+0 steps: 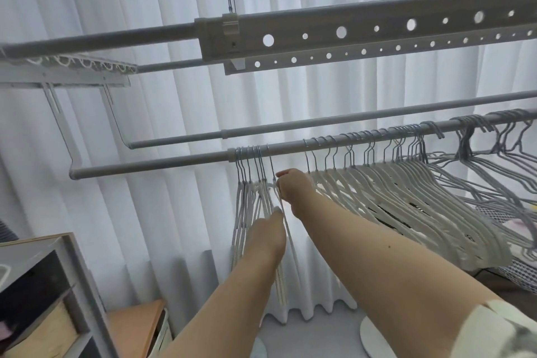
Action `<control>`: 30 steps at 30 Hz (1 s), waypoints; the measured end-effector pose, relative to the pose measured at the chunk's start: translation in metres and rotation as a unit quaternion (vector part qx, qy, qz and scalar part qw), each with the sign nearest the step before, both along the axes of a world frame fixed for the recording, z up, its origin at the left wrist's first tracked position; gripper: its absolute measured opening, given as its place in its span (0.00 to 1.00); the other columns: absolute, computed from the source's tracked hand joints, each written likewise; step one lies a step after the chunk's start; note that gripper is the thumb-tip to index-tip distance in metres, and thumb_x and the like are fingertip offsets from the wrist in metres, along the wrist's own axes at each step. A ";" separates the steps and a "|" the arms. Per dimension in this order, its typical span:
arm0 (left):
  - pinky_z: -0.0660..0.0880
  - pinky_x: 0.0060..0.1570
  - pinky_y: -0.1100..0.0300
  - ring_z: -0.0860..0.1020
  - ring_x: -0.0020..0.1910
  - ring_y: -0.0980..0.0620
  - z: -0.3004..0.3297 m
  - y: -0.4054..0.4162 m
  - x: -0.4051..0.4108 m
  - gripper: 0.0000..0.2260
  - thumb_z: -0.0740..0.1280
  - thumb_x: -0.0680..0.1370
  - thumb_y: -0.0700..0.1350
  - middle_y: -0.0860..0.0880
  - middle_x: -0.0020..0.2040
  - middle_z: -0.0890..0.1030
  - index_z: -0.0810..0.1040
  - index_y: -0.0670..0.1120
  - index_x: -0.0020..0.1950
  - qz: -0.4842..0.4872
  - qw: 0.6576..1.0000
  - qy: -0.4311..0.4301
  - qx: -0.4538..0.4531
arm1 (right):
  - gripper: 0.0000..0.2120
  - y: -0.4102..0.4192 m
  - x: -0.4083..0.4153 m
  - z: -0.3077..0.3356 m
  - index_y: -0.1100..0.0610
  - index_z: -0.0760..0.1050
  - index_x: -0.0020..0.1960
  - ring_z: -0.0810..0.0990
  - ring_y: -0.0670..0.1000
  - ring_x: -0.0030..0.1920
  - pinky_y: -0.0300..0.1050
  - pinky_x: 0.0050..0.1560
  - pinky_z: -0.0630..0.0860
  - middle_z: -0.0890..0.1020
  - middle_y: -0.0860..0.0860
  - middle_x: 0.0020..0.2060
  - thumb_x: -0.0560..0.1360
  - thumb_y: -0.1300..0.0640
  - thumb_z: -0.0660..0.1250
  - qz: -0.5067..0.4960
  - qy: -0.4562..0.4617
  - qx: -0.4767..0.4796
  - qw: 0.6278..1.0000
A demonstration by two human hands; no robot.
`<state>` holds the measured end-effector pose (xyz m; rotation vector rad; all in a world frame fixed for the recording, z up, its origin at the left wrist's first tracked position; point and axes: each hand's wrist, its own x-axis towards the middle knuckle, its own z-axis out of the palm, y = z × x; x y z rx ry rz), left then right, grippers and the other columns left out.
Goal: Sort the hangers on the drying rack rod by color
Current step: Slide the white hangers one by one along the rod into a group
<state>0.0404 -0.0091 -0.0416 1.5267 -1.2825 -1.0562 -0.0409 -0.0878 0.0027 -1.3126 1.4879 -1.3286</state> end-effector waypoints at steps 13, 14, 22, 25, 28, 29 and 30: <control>0.71 0.65 0.48 0.74 0.64 0.40 0.012 0.009 -0.032 0.21 0.59 0.79 0.41 0.42 0.67 0.75 0.67 0.41 0.73 -0.057 0.992 -0.090 -0.073 | 0.17 0.050 -0.034 -0.009 0.65 0.72 0.63 0.75 0.58 0.59 0.46 0.54 0.70 0.76 0.60 0.61 0.79 0.65 0.50 -0.140 0.131 -0.016 0.981; 0.72 0.63 0.49 0.75 0.61 0.41 0.008 0.008 -0.034 0.21 0.59 0.79 0.41 0.45 0.65 0.75 0.67 0.41 0.72 -0.068 0.992 -0.095 -0.051 | 0.17 0.052 -0.034 -0.011 0.65 0.70 0.65 0.74 0.59 0.62 0.47 0.58 0.70 0.74 0.60 0.63 0.80 0.67 0.49 -0.140 0.149 -0.014 0.979; 0.72 0.37 0.56 0.77 0.38 0.43 -0.017 -0.007 -0.042 0.09 0.58 0.77 0.39 0.39 0.48 0.80 0.74 0.39 0.53 -0.079 0.994 -0.073 -0.018 | 0.29 0.055 -0.040 -0.021 0.65 0.73 0.60 0.76 0.63 0.60 0.59 0.64 0.72 0.78 0.63 0.59 0.81 0.43 0.46 -0.027 0.007 0.042 0.999; 0.70 0.33 0.58 0.72 0.32 0.46 -0.006 -0.018 -0.044 0.09 0.56 0.79 0.35 0.39 0.43 0.77 0.75 0.36 0.52 -0.058 0.998 -0.022 -0.017 | 0.30 0.056 -0.044 -0.020 0.59 0.74 0.45 0.79 0.62 0.56 0.59 0.62 0.73 0.79 0.59 0.50 0.80 0.37 0.43 -0.048 0.018 0.032 0.998; 0.67 0.28 0.59 0.67 0.25 0.50 0.018 -0.024 -0.047 0.08 0.56 0.78 0.31 0.42 0.33 0.71 0.72 0.35 0.42 -0.052 0.996 0.070 0.008 | 0.30 0.057 -0.050 -0.022 0.60 0.75 0.49 0.79 0.60 0.54 0.57 0.59 0.75 0.80 0.59 0.50 0.80 0.37 0.44 -0.059 0.026 0.026 0.998; 0.67 0.26 0.59 0.67 0.22 0.51 0.024 -0.024 -0.048 0.09 0.56 0.78 0.30 0.43 0.33 0.71 0.71 0.36 0.40 -0.051 0.994 0.097 0.012 | 0.31 0.058 -0.053 -0.022 0.61 0.76 0.52 0.79 0.60 0.54 0.57 0.58 0.75 0.81 0.60 0.51 0.80 0.37 0.45 -0.067 0.034 0.028 0.997; 0.68 0.25 0.60 0.67 0.19 0.52 0.027 -0.023 -0.048 0.10 0.56 0.78 0.31 0.43 0.33 0.71 0.71 0.37 0.39 -0.053 0.991 0.122 0.015 | 0.32 0.058 -0.055 -0.023 0.62 0.76 0.55 0.79 0.61 0.55 0.57 0.59 0.74 0.81 0.60 0.53 0.80 0.37 0.44 -0.071 0.044 0.026 0.996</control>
